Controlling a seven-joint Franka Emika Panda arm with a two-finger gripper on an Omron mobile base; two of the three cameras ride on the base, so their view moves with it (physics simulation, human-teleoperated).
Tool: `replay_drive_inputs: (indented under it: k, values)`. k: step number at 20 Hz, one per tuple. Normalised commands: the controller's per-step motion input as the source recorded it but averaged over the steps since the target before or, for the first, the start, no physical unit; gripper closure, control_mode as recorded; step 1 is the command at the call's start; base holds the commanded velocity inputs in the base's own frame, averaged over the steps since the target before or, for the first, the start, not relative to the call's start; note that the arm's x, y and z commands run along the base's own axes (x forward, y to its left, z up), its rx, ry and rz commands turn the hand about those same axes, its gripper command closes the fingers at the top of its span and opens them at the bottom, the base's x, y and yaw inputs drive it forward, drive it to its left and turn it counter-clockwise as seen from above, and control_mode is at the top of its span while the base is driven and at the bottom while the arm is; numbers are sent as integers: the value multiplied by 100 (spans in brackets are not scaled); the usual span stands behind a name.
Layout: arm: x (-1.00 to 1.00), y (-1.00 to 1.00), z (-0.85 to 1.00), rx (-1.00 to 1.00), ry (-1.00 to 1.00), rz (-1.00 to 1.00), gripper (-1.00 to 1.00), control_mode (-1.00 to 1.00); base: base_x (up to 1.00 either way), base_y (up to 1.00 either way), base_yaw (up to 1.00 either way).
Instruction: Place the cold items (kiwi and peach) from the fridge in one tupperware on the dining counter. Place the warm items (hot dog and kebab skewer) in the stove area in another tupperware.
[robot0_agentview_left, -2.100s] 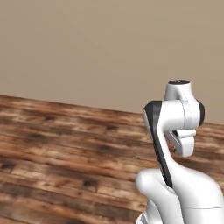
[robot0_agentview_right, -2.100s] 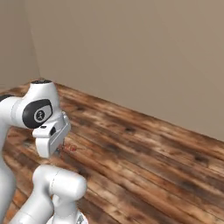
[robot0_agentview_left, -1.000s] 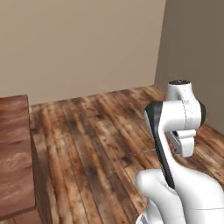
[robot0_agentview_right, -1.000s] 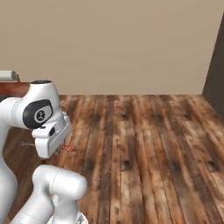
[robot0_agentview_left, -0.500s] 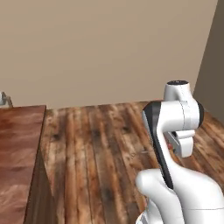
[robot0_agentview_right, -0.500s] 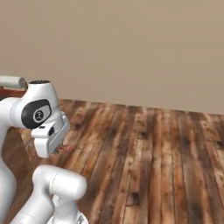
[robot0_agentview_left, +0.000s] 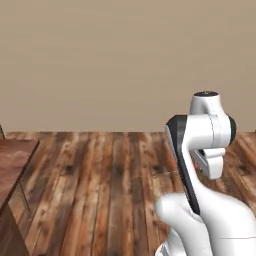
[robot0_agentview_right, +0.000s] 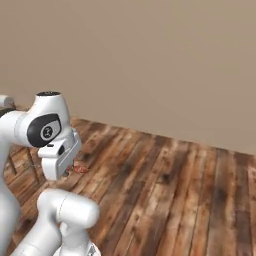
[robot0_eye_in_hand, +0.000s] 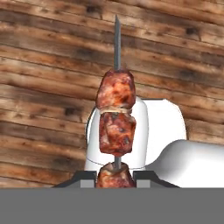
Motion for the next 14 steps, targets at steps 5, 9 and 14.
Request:
replay_drive_inputs:
  k: [5, 9, 14]
  values:
    - [0, 0, 0, 0, 0, 0, 100, 100, 100, 0, 66]
    - [0, 0, 0, 0, 0, 0, 100, 100, 100, -3, 72]
    - [0, 0, 0, 0, 0, 0, 100, 100, 74, -22, 79]
